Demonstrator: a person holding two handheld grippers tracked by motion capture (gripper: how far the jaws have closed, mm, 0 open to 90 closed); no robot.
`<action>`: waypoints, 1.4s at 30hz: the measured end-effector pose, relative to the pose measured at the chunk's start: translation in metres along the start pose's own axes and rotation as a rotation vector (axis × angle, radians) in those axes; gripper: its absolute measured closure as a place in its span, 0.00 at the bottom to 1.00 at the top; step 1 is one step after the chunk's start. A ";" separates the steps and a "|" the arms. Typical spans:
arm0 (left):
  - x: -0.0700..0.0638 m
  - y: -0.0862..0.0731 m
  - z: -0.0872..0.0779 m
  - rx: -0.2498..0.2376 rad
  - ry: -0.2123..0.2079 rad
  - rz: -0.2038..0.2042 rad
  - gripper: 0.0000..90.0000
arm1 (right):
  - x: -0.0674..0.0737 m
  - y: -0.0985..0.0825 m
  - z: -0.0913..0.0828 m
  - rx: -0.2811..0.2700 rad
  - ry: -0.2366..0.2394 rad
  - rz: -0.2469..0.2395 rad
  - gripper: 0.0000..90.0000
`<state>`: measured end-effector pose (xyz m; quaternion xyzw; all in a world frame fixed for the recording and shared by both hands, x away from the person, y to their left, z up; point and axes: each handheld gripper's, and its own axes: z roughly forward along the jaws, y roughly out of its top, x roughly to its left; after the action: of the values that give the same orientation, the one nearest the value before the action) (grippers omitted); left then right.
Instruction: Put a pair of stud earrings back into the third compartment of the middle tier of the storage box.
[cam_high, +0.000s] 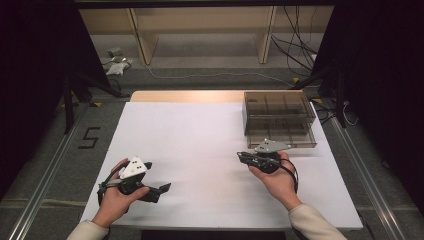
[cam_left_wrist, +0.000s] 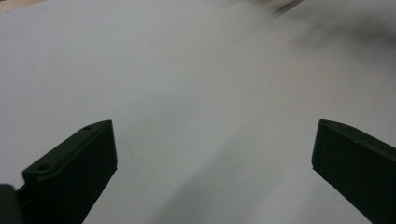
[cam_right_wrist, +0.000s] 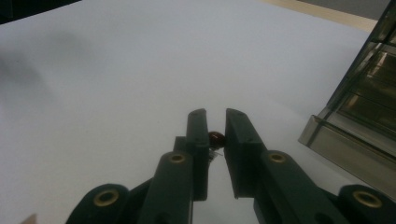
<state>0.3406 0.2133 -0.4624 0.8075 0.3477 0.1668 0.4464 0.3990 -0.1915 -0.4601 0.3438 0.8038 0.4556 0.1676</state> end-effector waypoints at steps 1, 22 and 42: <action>0.000 0.000 0.000 0.000 0.000 -0.001 0.00 | -0.001 0.000 -0.001 -0.001 -0.003 0.000 0.90; 0.000 0.000 0.000 -0.002 0.002 0.001 0.00 | -0.026 -0.001 -0.020 -0.033 -0.092 0.032 0.90; -0.001 0.000 0.000 -0.001 0.001 0.001 0.00 | -0.042 -0.003 -0.030 -0.040 -0.147 0.051 0.90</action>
<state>0.3404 0.2126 -0.4623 0.8073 0.3472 0.1677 0.4467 0.4102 -0.2410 -0.4483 0.3935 0.7711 0.4490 0.2214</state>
